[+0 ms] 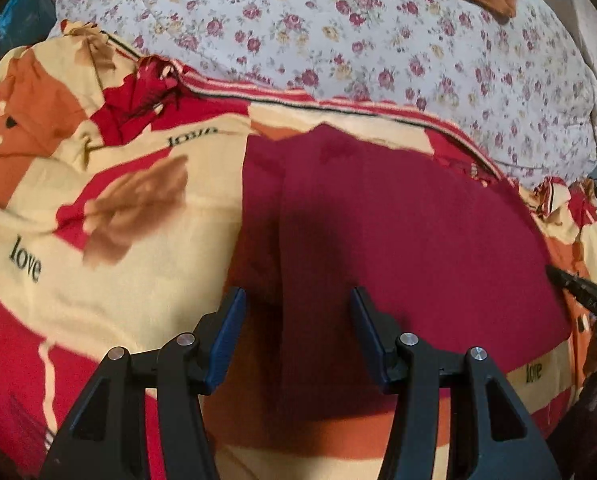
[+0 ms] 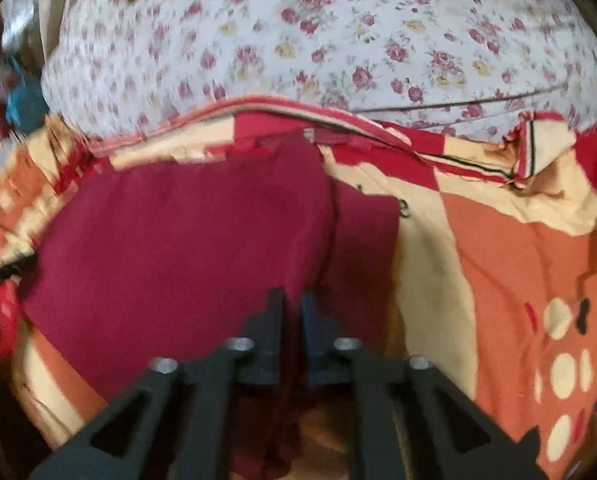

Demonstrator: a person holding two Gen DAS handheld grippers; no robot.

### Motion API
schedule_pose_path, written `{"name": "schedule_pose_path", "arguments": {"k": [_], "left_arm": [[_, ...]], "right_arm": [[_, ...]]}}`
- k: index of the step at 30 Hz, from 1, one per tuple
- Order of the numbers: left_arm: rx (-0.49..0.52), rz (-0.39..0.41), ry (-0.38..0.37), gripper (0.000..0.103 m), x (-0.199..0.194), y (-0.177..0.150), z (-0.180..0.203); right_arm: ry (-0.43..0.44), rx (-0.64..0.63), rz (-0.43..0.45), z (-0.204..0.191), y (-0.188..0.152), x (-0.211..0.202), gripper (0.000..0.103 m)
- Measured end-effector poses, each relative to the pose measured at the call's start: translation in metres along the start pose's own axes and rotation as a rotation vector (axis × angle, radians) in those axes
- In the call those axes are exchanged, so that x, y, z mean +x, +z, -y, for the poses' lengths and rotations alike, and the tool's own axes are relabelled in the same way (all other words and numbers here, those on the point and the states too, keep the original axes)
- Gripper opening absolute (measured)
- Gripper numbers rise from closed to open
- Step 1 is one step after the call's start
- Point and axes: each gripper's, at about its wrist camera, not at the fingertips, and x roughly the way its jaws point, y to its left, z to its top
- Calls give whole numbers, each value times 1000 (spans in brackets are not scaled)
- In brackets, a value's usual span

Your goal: Fold small clothes

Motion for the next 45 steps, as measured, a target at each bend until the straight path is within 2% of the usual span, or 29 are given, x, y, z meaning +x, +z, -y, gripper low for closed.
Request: {"name": "schedule_pose_path", "arguments": {"k": [5,9,12,14,16,22,26,30,33,38,45], "left_arm": [[-35,-1,-2,33,-1,-15,-3],[-52,12,14,33,-4,-17,-2],[-49,35,38,33,-6,-16,2],[-51,35,46,33,-3,-16,2],[-59,41,48,33,-1,-16,3],[-52,56,58,33,2,-19,4],[-48,62,56,33,3,-20,5],[-55,68,42,34,5,-21,2],[-73,74,25,35,6,-22,0],[-86,76,4,36,7,-22,-3],[-92,83,-16,36,7,-24,-6]], "right_arm": [[4,74,6,18,-10,-8,7],[-14,64,6,11,-11,-15,7],[-8,122,41,13,-6,-28,21],[-12,109,54,9,-1,-32,35],[-29,73,59,-1,6,-29,38],[-36,50,24,-15,24,5,39],[-67,65,-36,-5,29,42,38],[-87,110,-20,-5,38,38,38],[-94,66,-1,-26,44,28,38],[21,-107,-4,-96,51,25,38],[137,-258,-31,-182,60,48,38]]}}
